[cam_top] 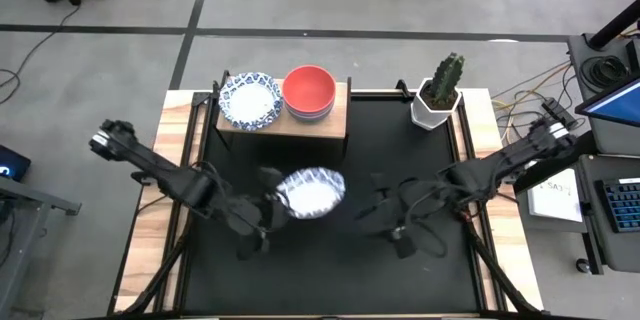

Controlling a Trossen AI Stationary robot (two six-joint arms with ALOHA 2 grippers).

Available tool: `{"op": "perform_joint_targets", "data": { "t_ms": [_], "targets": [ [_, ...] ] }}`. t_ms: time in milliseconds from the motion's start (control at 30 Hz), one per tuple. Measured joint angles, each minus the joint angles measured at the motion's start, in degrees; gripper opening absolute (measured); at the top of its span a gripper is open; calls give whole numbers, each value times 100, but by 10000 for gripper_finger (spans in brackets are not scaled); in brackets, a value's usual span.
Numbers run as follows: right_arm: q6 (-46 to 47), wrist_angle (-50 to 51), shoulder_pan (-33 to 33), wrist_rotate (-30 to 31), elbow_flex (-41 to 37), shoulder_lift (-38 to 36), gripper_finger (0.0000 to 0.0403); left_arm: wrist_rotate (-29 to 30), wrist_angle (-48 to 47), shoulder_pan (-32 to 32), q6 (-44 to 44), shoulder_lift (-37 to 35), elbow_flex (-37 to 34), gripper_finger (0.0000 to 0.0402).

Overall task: Place and stack bowls onto a shelf
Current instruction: Stack the white patterned bowl on top of the white patterned bowl on the shelf

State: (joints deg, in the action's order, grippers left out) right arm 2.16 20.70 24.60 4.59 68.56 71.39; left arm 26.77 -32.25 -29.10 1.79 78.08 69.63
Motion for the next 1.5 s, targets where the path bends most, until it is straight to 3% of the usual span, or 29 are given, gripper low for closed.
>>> {"op": "perform_joint_targets", "data": {
  "t_ms": [333, 500, 633, 700, 833, 967, 1200, 1500],
  "targets": [
    [-57, -270, 0, 473, -714, -892, 206, 2146, -446, 111, 1127, -1709, 181, 0],
    [-207, -805, -2, 471, -1130, -963, 206, 3407, -1280, 719, 838, -2095, 497, 0],
    [-280, -1034, -15, 493, -1287, -943, 206, 3411, -2178, 1729, -187, -2203, 521, 0],
    [-280, -1045, -15, 512, -1340, -943, 206, 3116, -2509, 2291, -505, -2182, 416, 0],
    [-271, -1071, -26, 658, -1382, -946, 206, 1942, -2535, 3359, -532, -1946, 183, 0],
    [-238, -1075, -28, 705, -1382, -946, 206, 1820, -2537, 3984, -570, -1624, 58, 0],
    [-221, -1073, -28, 707, -1384, -946, 206, 1789, -2432, 4168, -511, -1216, 50, 29],
    [-219, -1070, -28, 709, -1401, -946, 206, 1709, -2336, 4157, -567, -965, 79, 113]
  ]
}}
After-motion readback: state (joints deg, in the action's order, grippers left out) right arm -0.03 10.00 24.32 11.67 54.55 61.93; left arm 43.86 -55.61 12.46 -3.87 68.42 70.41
